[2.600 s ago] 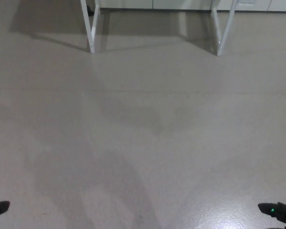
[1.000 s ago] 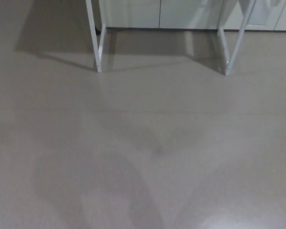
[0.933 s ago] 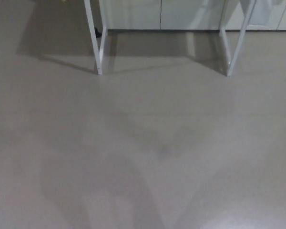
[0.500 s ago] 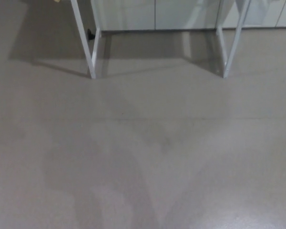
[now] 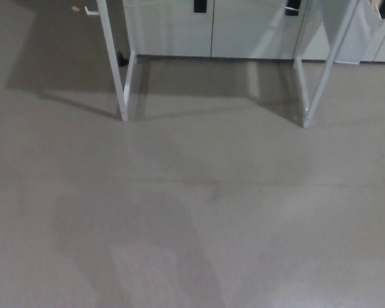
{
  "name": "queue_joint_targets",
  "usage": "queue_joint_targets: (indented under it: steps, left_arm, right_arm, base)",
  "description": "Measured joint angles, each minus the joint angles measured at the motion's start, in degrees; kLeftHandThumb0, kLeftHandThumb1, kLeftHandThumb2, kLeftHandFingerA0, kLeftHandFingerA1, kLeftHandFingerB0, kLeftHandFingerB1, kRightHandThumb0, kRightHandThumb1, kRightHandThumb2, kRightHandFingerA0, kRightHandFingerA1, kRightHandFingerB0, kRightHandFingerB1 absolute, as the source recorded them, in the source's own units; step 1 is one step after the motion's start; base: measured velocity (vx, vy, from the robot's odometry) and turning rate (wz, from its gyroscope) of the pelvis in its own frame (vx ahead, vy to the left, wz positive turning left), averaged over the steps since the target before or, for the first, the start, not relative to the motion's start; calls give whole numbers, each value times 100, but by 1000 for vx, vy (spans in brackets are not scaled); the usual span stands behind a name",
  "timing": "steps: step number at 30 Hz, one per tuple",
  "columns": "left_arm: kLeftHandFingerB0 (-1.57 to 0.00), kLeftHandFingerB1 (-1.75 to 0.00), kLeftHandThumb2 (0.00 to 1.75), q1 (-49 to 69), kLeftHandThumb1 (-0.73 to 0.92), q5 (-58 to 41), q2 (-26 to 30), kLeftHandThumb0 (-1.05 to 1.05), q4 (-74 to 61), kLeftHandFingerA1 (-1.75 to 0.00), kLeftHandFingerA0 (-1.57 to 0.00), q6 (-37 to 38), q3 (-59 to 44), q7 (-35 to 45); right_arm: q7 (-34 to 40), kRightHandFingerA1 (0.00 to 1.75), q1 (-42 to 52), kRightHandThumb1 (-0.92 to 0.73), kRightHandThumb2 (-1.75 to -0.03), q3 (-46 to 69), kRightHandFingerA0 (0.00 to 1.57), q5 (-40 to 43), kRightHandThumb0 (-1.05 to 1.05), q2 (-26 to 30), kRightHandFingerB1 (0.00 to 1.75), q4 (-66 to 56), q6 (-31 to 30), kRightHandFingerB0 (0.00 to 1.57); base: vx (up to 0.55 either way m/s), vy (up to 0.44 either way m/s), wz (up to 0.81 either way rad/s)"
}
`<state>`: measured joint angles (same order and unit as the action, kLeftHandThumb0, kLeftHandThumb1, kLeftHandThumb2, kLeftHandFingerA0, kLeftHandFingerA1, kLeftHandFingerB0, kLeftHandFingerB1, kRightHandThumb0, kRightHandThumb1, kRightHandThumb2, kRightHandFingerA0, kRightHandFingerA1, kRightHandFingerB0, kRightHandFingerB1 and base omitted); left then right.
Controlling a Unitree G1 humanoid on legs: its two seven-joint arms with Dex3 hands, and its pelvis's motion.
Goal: The robot walk towards a table in front and click the button on the base of the boilling pot using its left middle finger
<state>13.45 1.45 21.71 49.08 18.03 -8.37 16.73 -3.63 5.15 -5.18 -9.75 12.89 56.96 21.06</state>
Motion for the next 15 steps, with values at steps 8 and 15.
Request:
queue_joint_targets:
  steps: [8,15]
  left_arm:
    - [-36,-33,55,-17,47,38,-2,-37,-136,-37,-52,55,120,-76]
    - [-34,-33,56,-5,48,60,-15,-35,-111,-37,-51,55,182,-112]
  right_arm:
    - [7,42,-63,-57,-57,17,48,4,-37,71,36,10,-3,30]
    - [15,41,-72,-58,-57,-17,48,-6,-37,77,35,29,-14,30]
  base:
    - [210,-162,7]
    - [242,133,-8]
